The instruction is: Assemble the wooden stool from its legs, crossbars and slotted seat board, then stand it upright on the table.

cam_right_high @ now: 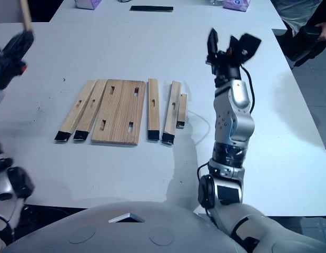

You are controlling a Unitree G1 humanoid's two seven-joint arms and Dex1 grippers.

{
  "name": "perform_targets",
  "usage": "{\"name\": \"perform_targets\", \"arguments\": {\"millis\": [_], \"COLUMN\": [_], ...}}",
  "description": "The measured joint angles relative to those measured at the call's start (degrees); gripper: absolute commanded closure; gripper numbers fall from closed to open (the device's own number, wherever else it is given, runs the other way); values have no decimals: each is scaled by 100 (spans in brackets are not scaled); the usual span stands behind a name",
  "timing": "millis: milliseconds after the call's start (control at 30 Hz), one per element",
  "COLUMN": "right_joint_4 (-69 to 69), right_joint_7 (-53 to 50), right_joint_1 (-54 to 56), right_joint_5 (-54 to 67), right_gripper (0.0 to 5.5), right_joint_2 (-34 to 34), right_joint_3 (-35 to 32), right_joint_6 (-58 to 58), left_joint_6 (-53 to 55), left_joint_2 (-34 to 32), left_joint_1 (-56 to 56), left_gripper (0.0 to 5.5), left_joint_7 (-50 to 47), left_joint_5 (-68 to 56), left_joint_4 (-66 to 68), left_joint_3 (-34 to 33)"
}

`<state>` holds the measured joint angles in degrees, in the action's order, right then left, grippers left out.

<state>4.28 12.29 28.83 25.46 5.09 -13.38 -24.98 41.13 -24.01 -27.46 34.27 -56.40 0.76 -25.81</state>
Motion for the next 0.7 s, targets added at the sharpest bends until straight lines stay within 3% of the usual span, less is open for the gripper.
{"name": "perform_targets", "arguments": {"millis": [67,133,433,700], "right_joint_4": [-186,-360,-1552,-2052], "right_joint_7": [854,1549,4158,4914], "right_joint_1": [753,1343,2680,3382], "right_joint_5": [665,1242,2577,2628], "right_gripper": [196,196,196,196], "right_joint_2": [210,514,1995,2147], "right_joint_3": [204,202,305,731], "right_joint_6": [-603,-1202,-3322,-3973], "left_joint_6": [358,510,1107,1177], "left_joint_2": [693,806,221,-290], "left_joint_1": [-131,-414,-441,172], "left_gripper": [419,419,419,419], "left_joint_7": [-144,-205,606,1708], "left_joint_5": [-625,-1015,-1706,-1304], "left_joint_4": [-499,-591,-860,-1161], "left_joint_3": [429,470,588,1124]}}
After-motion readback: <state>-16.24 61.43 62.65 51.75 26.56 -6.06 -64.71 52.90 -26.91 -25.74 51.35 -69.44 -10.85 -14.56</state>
